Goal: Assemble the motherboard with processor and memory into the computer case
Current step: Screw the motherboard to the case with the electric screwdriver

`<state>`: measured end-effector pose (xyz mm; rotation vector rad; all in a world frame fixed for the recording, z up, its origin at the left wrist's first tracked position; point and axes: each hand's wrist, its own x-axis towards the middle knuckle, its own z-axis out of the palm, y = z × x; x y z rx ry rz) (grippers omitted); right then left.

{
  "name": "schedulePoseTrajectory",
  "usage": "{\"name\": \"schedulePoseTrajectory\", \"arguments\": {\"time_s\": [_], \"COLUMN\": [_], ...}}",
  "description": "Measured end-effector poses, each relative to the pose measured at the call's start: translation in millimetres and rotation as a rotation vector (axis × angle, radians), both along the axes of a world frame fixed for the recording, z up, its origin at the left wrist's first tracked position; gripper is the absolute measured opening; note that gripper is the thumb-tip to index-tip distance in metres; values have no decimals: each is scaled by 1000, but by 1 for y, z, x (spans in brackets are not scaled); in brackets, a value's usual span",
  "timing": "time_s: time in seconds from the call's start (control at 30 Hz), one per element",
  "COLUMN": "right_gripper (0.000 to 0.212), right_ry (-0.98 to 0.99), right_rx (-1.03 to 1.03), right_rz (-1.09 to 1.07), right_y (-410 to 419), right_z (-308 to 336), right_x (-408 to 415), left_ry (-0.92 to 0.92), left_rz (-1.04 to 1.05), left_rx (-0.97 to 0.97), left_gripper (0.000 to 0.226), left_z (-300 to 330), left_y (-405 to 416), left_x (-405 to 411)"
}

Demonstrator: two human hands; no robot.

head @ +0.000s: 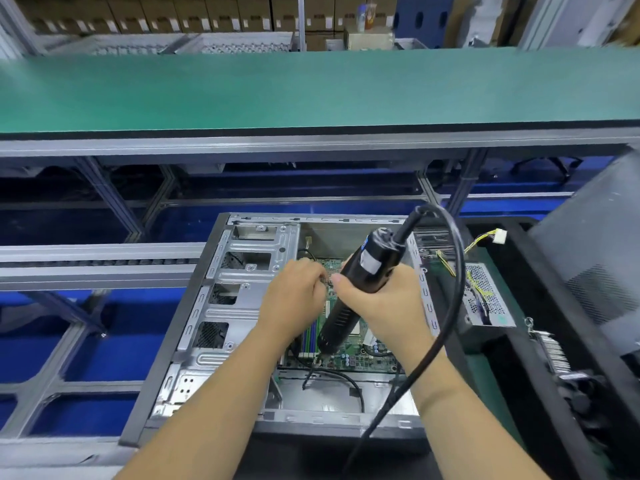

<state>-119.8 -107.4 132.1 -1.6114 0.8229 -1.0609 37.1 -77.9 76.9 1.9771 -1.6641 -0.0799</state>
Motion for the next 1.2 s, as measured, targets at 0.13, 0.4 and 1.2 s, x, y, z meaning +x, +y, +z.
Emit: {"name": "schedulePoseTrajectory", "arguments": {"time_s": [0.13,0.4,1.2], "right_gripper": [24,17,21], "right_ry": [-8,7,-176], "right_rx": [35,-26,-86], "right_rz": [17,-57,-239], "right_y": [6,-3,-33], "right_z": [-5,7,85], "right_x": [6,0,-34], "left_ry": [37,-39,-131], "left_rz": [50,9,378], "left_rx": [-76,-74,377], "left_gripper": [9,12,85], "left_z": [1,-1,-19], "left_y": [2,3,-2], "left_x": [1,3,12]}}
